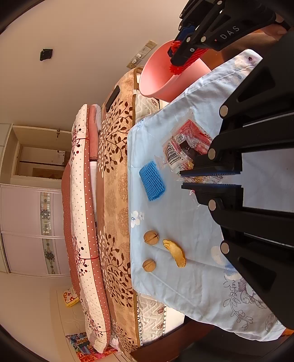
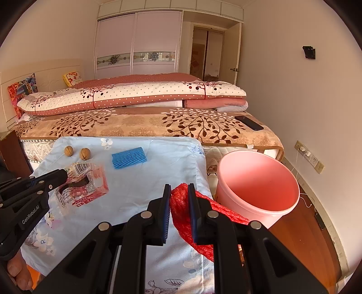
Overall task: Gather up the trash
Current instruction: 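Lift the clear wrapper and red foam net up off the cloth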
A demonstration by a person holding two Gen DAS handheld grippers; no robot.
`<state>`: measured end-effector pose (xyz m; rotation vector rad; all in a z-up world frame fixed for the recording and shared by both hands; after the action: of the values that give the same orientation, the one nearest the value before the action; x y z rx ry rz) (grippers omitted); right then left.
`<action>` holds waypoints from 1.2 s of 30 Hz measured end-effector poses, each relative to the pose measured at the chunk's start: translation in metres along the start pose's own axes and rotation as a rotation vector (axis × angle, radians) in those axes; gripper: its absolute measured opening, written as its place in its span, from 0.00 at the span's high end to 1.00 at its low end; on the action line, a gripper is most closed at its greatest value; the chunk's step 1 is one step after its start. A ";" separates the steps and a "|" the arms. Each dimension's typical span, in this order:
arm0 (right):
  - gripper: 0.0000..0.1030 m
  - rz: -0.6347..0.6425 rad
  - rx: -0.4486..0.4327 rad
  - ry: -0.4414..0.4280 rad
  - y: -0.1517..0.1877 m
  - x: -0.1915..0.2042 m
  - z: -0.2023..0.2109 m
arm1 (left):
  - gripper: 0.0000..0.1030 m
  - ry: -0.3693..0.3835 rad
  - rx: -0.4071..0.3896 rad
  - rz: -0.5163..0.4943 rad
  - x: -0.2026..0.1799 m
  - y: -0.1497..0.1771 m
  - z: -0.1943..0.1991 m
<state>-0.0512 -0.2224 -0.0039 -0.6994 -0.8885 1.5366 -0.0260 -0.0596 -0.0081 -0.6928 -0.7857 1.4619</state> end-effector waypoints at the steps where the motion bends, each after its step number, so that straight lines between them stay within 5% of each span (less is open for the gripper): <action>1: 0.87 -0.001 0.000 0.002 0.000 0.000 0.000 | 0.95 -0.001 0.000 0.000 0.000 0.000 0.000; 36: 0.87 -0.012 0.020 0.023 0.003 -0.005 -0.005 | 0.95 0.000 0.008 -0.006 -0.002 0.003 -0.001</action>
<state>-0.0476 -0.2269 -0.0096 -0.6948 -0.8572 1.5220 -0.0262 -0.0617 -0.0112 -0.6841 -0.7811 1.4591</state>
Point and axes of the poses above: each gripper's, at about its wrist camera, not at the fingertips, and z roughly against the way its jaws point, x to its left, y to its underside, the point moved 1 cm from there along -z, roughly the way its jaws point, and after that the axes turned 12 degrees about -y, right-handed, at the moved point
